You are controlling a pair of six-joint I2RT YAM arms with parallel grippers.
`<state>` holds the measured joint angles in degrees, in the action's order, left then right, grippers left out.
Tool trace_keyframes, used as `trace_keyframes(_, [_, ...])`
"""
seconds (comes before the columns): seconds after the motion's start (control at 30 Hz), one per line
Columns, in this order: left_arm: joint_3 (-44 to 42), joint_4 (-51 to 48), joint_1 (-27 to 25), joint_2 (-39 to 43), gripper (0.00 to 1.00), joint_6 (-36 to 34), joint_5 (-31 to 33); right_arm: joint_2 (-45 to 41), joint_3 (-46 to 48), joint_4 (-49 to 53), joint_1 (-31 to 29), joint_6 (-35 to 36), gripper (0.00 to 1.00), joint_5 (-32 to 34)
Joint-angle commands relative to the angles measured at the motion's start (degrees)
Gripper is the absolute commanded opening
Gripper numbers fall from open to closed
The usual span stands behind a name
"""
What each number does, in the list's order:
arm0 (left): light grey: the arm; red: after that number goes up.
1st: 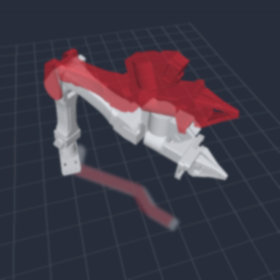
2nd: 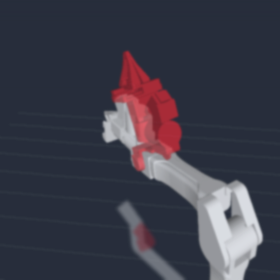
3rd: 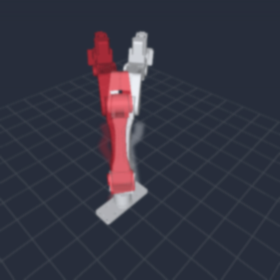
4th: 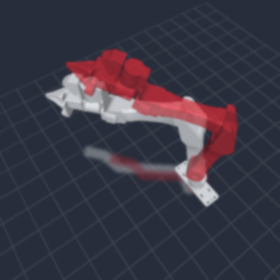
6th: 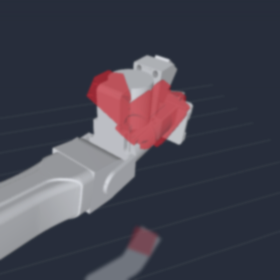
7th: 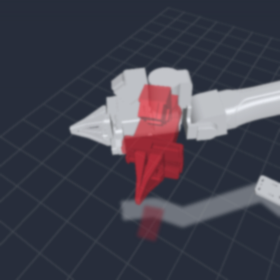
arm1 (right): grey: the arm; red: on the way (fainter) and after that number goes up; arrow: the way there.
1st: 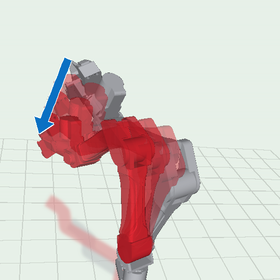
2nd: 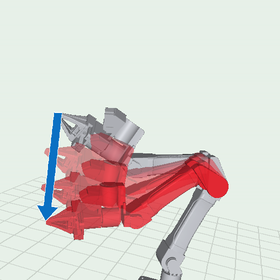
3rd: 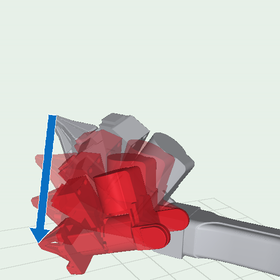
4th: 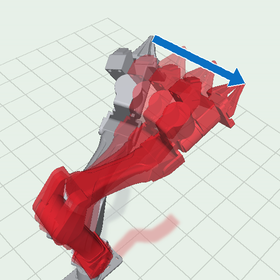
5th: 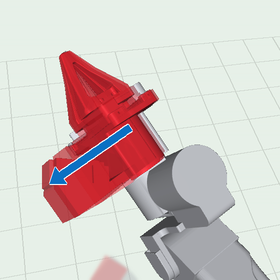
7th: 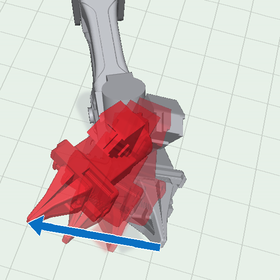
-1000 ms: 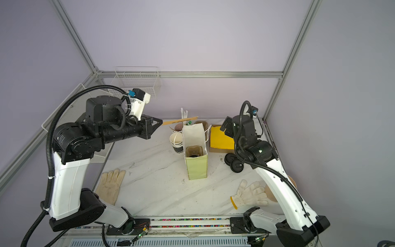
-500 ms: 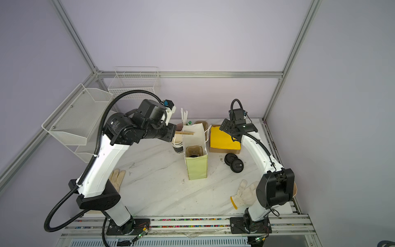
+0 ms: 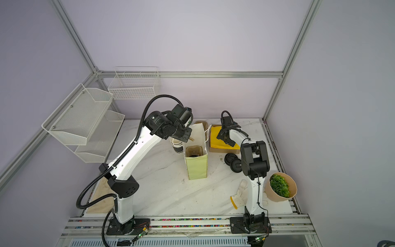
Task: Pack the takeout coffee
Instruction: 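Drop the stirrer into the bag while the right gripper grasps the yellow tissue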
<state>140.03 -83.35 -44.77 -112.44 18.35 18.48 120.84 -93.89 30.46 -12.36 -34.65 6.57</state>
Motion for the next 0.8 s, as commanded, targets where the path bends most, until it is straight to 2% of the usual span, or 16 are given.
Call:
trace_keyframes(0.0, [1.1,3.5,-0.2,0.5,0.11,-0.9,2.0,0.9,-1.9,-2.0,0.5,0.7,0.71,0.0])
trace_keyframes(0.23, [0.5,6.2,-0.2,0.4,0.31,-1.6,1.2,1.1,-1.1,-3.6,0.7,2.0,0.30,-0.9])
trace_keyframes(0.33, [0.5,7.1,-0.2,1.0,0.44,-1.7,0.5,-0.2,-0.7,-4.1,0.7,2.4,0.21,-0.9])
trace_keyframes(0.4, [0.5,7.6,-0.2,1.5,0.45,-1.8,0.2,-1.1,-0.6,-4.2,0.7,2.6,0.14,-0.9])
trace_keyframes(0.57, [0.1,9.7,-0.2,4.5,0.51,-2.1,1.2,-5.4,0.3,-4.6,0.9,2.5,0.01,-0.3])
trace_keyframes(0.77, [-7.1,16.1,-0.2,12.2,0.55,-2.7,6.0,-13.2,1.2,-5.1,1.1,2.2,0.00,0.5])
